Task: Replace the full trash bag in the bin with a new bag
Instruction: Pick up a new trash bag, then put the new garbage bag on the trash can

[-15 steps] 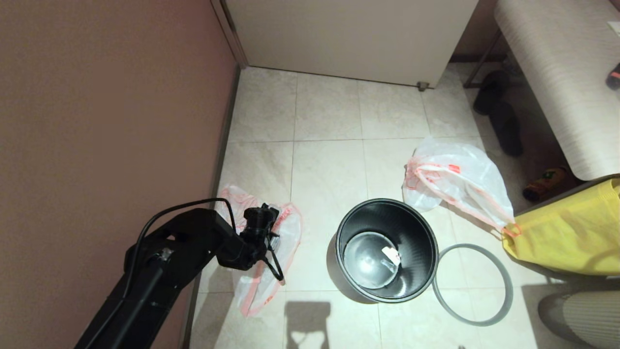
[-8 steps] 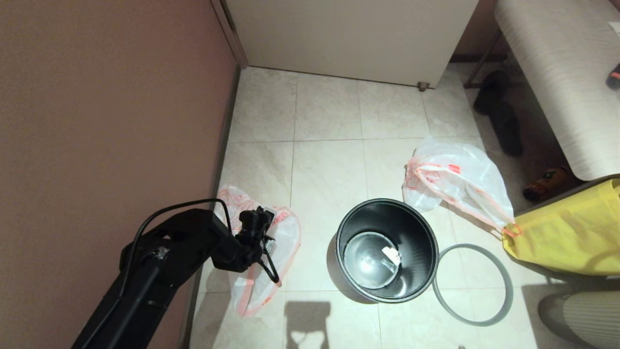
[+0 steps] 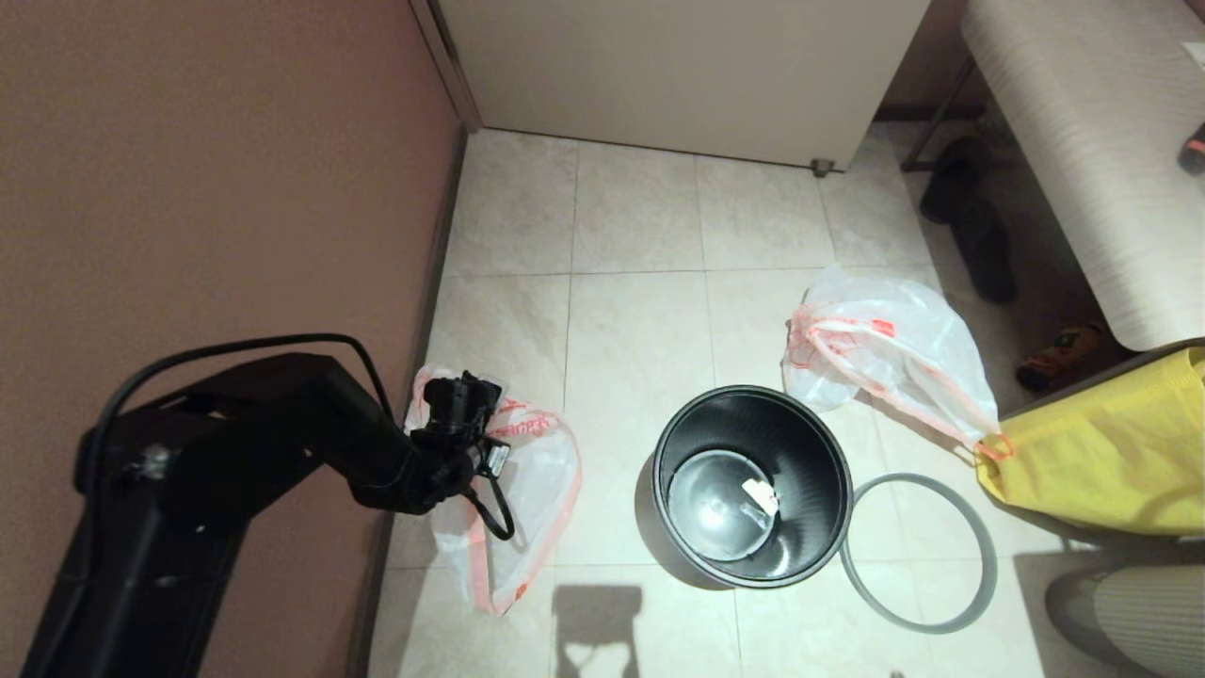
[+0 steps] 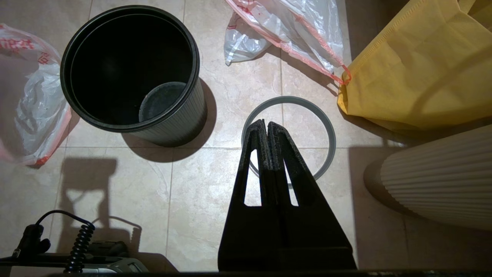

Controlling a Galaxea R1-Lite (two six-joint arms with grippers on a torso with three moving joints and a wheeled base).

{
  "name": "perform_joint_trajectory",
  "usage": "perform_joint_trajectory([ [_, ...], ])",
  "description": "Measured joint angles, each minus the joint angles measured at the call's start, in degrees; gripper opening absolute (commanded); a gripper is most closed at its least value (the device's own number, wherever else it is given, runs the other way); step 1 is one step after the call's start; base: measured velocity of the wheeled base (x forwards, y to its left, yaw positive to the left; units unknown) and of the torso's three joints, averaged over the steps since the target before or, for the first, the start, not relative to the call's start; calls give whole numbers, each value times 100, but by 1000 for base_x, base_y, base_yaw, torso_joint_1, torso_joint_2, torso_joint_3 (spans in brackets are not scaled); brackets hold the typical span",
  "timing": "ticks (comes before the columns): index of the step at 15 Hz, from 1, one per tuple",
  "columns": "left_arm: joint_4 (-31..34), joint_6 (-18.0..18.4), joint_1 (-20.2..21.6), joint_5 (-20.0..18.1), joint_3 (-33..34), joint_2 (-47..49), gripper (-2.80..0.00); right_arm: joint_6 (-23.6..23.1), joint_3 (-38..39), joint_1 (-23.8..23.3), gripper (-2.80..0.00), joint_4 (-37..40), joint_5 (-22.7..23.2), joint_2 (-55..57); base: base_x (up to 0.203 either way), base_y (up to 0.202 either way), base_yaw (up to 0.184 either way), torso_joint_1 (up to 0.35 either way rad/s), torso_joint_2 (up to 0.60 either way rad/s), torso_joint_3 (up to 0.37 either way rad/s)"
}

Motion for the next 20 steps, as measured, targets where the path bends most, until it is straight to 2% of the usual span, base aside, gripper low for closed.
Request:
perform_joint_trajectory([
  [3, 145, -28, -39, 2, 712, -1242, -280, 0, 0, 0, -280, 2, 0, 0, 0, 0, 0, 0, 0, 0],
  [6, 627, -23, -142, 22, 1091, -2562, -280, 0, 0, 2, -280, 2, -2, 0, 0, 0, 0, 0, 0, 0],
  [9, 1512, -13, -328, 63, 1128, -3874, -280, 0, 0, 2, -280, 2, 0, 0, 0, 0, 0, 0, 0, 0],
  [12, 2646, -101, -768, 77, 1045, -5163, -280, 0, 0, 2, -280, 2, 0, 0, 0, 0, 0, 0, 0, 0],
  [16, 4512, -600, -1401, 57, 544, -6505, -280, 0, 0, 0, -280, 2, -2, 0, 0, 0, 0, 0, 0, 0],
  [18, 5219, -643, -1612, 41, 37, -6792, -280, 0, 0, 2, -280, 2, 0, 0, 0, 0, 0, 0, 0, 0],
  [20, 5974, -805, -1899, -21, -795, -6870, -280, 0, 0, 0, -280, 2, 0, 0, 0, 0, 0, 0, 0, 0],
])
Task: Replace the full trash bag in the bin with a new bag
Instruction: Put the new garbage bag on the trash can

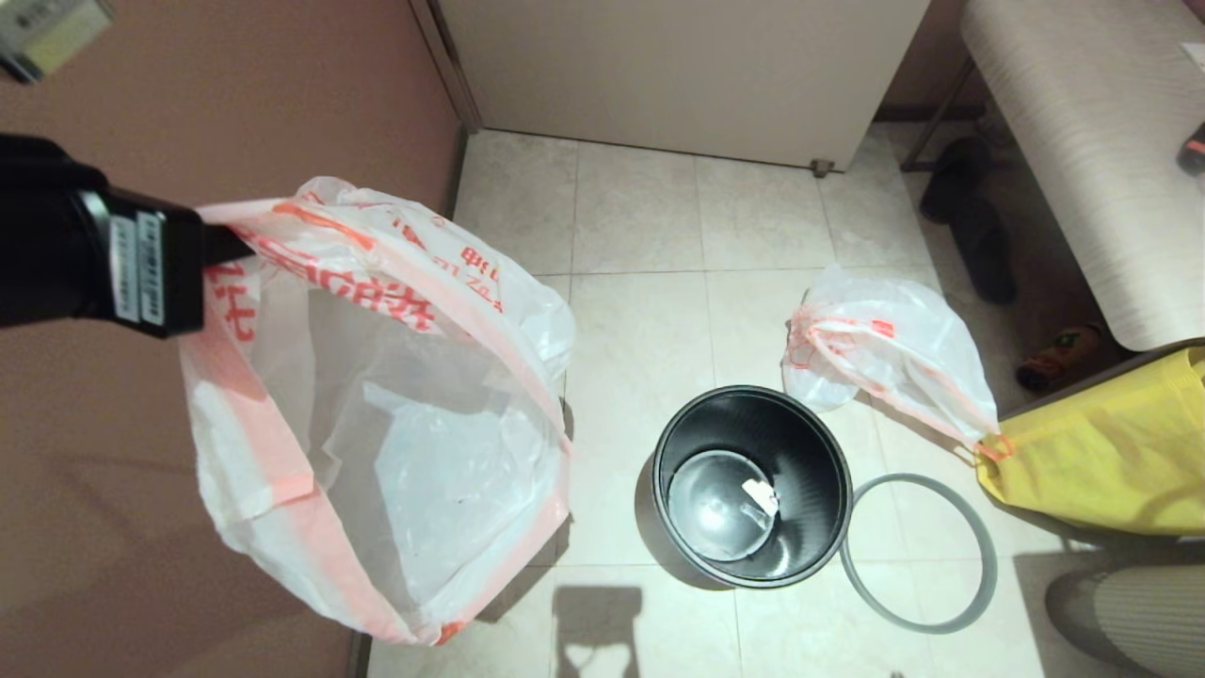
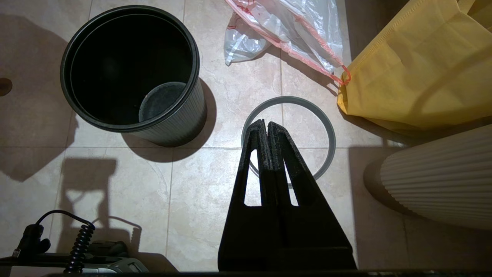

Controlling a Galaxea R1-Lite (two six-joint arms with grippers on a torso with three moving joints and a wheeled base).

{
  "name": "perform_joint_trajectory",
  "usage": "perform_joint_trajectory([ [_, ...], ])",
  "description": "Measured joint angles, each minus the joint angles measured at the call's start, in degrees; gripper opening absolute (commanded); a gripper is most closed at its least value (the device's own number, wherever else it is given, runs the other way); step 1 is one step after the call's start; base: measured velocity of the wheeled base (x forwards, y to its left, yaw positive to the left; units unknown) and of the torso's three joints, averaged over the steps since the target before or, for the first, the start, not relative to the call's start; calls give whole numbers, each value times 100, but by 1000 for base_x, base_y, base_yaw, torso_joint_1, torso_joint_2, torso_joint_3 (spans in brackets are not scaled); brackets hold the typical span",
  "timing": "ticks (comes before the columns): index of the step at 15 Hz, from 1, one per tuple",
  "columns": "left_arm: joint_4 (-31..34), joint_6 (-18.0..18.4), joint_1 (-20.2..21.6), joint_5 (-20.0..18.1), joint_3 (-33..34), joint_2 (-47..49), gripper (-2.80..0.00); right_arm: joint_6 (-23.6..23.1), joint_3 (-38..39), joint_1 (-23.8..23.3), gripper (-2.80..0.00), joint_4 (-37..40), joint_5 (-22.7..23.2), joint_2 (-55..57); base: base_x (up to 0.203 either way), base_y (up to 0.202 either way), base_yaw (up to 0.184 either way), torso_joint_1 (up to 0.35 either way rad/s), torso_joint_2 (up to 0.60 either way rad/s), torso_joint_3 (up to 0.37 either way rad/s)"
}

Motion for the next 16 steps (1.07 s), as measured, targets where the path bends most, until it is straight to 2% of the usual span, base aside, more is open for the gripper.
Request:
perform_joint_trajectory([
  [5, 2190, -1287, -879, -402, -2913, 510, -280, 2, 0, 0, -280, -2, 0, 0, 0, 0, 0, 0, 0, 0],
  [6, 2588, -1519, -1063, -500, -3301, 660, -280, 0, 0, 2, -280, 0, -1, 0, 0, 0, 0, 0, 0, 0],
  [7, 2922, -1754, -1239, -661, -3476, 818, -280, 0, 0, 5, -280, 0, 0, 0, 0, 0, 0, 0, 0, 0],
  [9, 3330, -2165, -1458, -1301, -3551, 1082, -280, 0, 0, 2, -280, 0, -2, 0, 0, 0, 0, 0, 0, 0],
  [14, 3174, -2339, -1588, -2678, -3557, 1310, -280, 0, 0, 0, -280, -2, 0, 0, 0, 0, 0, 0, 0, 0],
  [16, 3022, -2596, -1725, -3061, -3534, 1301, -280, 0, 0, 0, -280, -2, 0, 0, 0, 0, 0, 0, 0, 0],
])
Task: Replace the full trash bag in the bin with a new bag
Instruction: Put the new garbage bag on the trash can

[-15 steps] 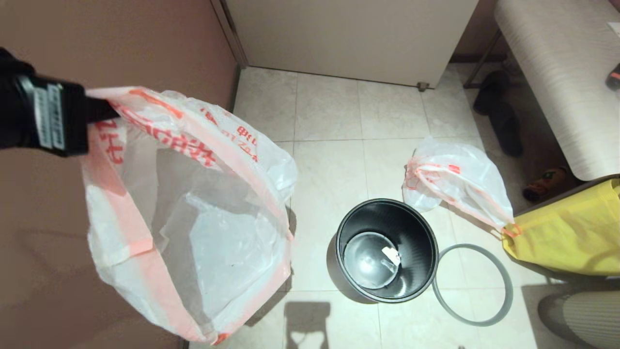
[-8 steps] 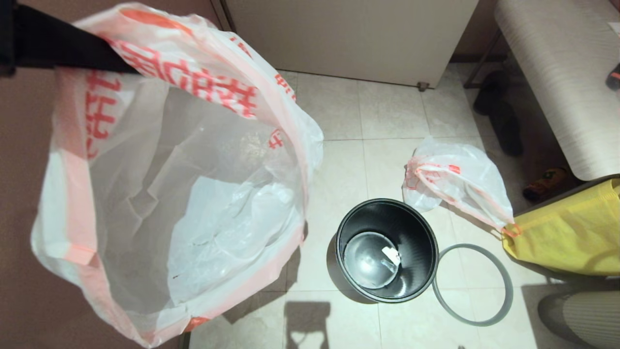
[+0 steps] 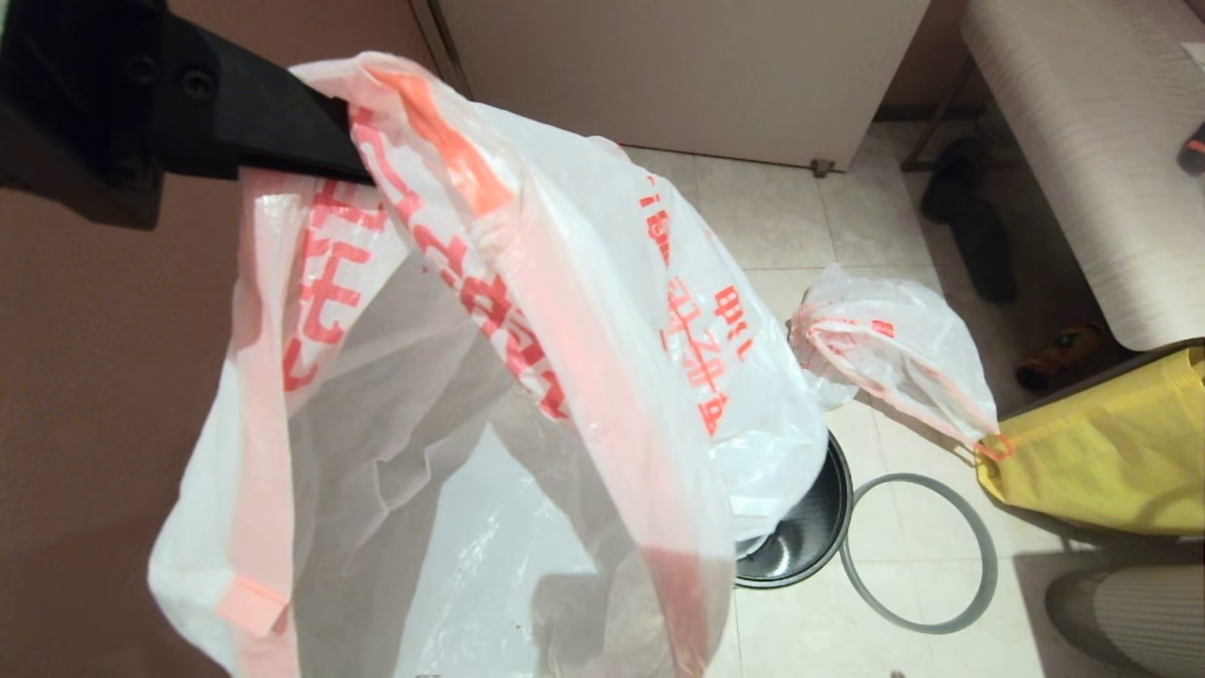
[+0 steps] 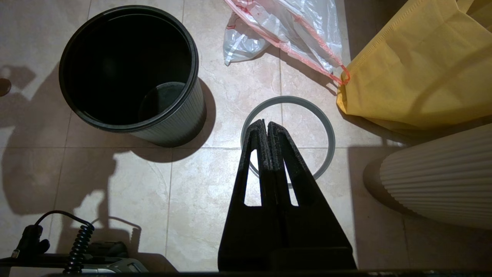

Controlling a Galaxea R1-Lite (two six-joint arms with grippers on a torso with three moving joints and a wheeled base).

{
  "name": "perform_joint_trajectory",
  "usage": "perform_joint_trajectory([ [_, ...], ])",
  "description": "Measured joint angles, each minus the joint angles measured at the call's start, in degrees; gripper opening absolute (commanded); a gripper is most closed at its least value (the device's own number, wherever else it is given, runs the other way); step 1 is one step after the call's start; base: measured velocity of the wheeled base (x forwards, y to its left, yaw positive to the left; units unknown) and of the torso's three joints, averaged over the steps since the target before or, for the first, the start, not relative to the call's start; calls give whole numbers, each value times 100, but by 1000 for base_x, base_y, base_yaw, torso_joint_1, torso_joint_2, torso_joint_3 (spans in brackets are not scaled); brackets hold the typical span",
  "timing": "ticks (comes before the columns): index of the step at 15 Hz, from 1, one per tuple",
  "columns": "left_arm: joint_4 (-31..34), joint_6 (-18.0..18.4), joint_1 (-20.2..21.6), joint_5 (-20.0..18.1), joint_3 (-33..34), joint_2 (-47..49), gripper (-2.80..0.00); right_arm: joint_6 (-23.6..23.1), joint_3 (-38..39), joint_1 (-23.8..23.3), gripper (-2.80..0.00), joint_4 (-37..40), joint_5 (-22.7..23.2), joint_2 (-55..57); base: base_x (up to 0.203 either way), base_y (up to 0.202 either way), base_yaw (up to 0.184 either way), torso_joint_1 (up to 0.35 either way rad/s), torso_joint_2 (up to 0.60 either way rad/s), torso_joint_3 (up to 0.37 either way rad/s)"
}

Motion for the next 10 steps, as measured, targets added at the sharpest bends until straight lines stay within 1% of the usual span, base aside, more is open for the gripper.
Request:
perform_joint_trajectory([
  [2, -43, -229, -42, -165, 57, 13, -280, 0, 0, 2, -280, 0, 0, 0, 0, 0, 0, 0, 0, 0],
  [3, -118, -401, 27, -416, 80, 29, -280, 0, 0, 2, -280, 2, 0, 0, 0, 0, 0, 0, 0, 0],
  [5, -420, -716, 432, -1090, 206, 115, -280, 0, 0, 2, -280, 0, 0, 0, 0, 0, 0, 0, 0, 0],
  [7, -1121, -1128, 941, -1770, 651, 313, -280, 0, 0, 2, -280, 2, 0, 0, 0, 0, 0, 0, 0, 0],
  [8, -1617, -1443, 1159, -2052, 934, 473, -280, 0, 0, 2, -280, 2, 0, 0, 0, 0, 0, 0, 0, 0],
  [9, -2106, -1856, 1322, -2291, 1169, 656, -280, 0, 0, 2, -280, 2, -2, 0, 0, 0, 0, 0, 0, 0],
  [10, -2496, -2285, 1422, -2449, 1298, 849, -280, 0, 0, 2, -280, 2, 0, 0, 0, 0, 0, 0, 0, 0],
])
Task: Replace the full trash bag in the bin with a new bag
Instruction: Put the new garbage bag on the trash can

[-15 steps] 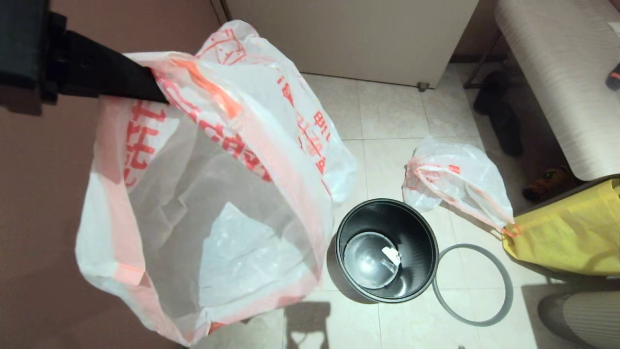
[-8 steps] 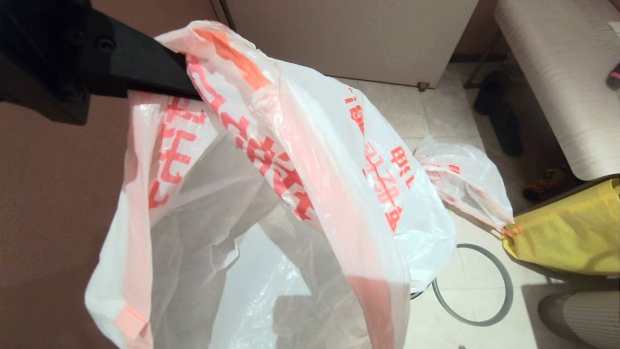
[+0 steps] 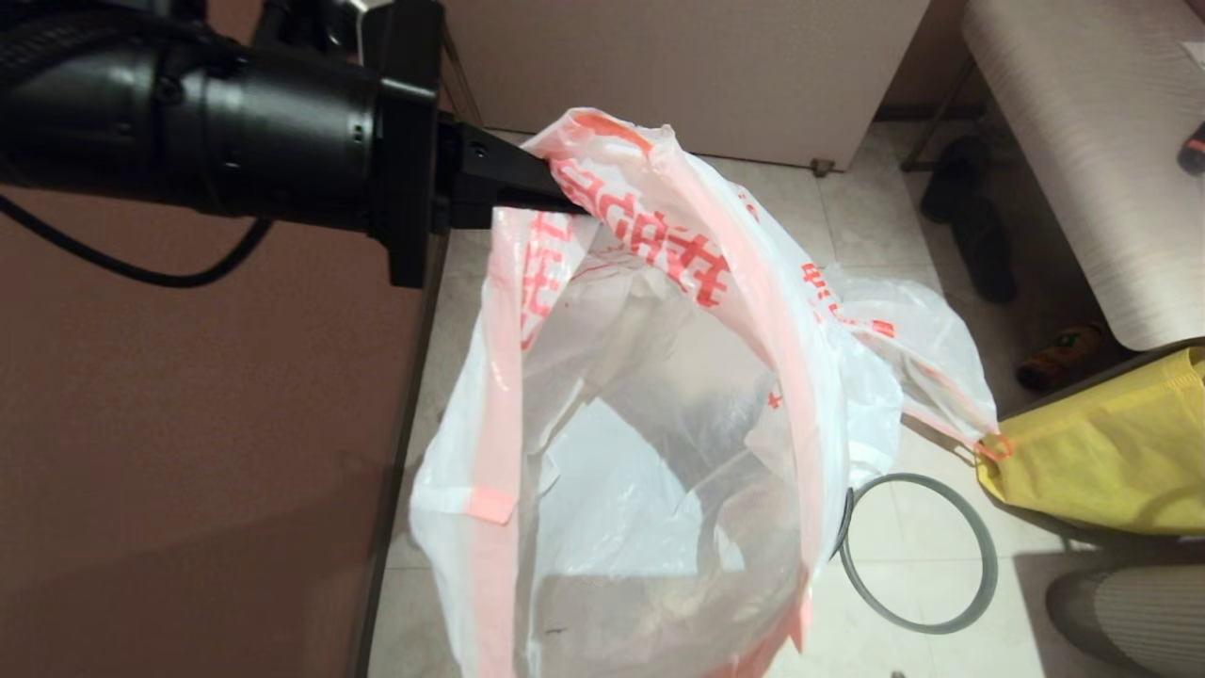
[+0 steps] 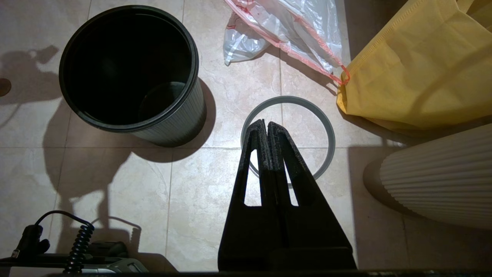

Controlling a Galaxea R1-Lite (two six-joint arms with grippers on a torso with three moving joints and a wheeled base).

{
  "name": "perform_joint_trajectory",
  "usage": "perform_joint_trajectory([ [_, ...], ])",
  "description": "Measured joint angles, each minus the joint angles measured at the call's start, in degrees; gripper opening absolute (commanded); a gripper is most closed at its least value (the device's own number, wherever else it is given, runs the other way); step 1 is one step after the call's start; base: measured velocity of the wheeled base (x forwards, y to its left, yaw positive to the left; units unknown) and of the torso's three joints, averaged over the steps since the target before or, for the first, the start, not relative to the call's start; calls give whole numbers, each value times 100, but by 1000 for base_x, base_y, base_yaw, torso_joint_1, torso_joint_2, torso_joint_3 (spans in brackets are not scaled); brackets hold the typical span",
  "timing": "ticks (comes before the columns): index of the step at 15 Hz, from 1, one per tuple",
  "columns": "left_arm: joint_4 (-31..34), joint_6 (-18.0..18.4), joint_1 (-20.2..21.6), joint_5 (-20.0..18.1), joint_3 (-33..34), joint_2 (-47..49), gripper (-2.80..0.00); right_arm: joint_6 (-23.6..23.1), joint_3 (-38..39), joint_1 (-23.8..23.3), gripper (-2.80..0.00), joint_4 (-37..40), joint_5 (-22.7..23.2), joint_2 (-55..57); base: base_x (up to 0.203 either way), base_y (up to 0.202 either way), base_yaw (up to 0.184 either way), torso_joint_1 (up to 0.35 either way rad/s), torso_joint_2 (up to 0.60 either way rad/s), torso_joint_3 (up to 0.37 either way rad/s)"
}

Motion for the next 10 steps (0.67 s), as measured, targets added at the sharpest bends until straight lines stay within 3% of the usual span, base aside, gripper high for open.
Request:
perform_joint_trajectory([
  [2, -459, -1008, 111, -160, 77, 415, -280, 0, 0, 0, -280, 0, 0, 0, 0, 0, 0, 0, 0, 0],
  [5, -540, -2456, 121, -627, -50, 763, -280, 0, 0, 0, -280, 0, -2, 0, 0, 0, 0, 0, 0, 0],
  [7, -512, -2744, 71, -703, -61, 932, -280, 0, 0, 0, -280, 0, -1, 0, 0, 0, 0, 0, 0, 0],
  [10, -506, -2740, -115, -608, 156, 1029, -280, -13, 0, 0, -280, -2, 0, 0, 0, 0, 0, 0, 0, 0],
])
